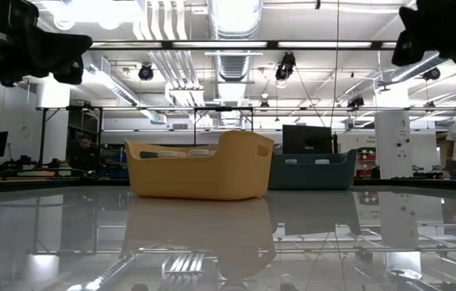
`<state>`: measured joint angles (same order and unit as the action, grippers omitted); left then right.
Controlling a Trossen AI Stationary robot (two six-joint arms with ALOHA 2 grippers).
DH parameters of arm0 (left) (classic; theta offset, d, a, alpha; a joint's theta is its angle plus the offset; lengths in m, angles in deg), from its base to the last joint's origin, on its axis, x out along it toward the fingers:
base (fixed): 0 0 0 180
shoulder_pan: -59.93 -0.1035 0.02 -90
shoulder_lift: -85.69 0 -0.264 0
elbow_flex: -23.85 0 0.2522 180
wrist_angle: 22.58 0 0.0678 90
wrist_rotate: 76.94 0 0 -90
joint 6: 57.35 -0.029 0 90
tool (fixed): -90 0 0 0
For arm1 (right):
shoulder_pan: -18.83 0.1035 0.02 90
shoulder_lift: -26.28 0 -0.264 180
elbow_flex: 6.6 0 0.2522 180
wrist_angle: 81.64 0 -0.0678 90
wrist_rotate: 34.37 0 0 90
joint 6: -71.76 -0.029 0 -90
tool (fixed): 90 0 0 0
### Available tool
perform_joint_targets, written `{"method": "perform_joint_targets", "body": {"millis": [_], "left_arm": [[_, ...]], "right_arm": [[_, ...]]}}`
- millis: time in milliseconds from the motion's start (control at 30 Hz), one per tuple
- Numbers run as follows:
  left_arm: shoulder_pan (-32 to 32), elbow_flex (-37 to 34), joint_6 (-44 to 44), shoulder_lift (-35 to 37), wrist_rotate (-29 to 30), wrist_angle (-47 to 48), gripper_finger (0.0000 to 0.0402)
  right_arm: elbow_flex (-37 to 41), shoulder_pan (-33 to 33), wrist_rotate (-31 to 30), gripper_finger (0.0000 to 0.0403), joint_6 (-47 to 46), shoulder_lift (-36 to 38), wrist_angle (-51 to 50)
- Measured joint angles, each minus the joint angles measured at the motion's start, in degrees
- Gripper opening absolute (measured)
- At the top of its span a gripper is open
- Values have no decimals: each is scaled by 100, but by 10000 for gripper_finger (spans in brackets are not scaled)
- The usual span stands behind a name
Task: Pick and place medicine bottles into bin by pill shape (circle, oval)
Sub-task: Return to Home Position
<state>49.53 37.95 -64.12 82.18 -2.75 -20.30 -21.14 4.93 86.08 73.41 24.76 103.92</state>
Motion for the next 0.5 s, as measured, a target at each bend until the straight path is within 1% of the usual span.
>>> {"method": "perform_joint_targets", "body": {"millis": [133, 200, 333, 500], "left_arm": [[-1, -2, 2, -48, 0, -1, 0], [-1, -4, 4, -67, 0, -1, 0], [-1, -5, 11, -83, 0, 0, 0], [-1, -7, 11, -83, 0, -1, 0]], "right_arm": [[2, -1, -48, 98, -512, -75, -347], [4, -1, -50, 93, -605, -123, -461], [4, 0, -50, 89, -613, -189, -652], [7, 0, -54, 93, -612, -201, -726]]}}
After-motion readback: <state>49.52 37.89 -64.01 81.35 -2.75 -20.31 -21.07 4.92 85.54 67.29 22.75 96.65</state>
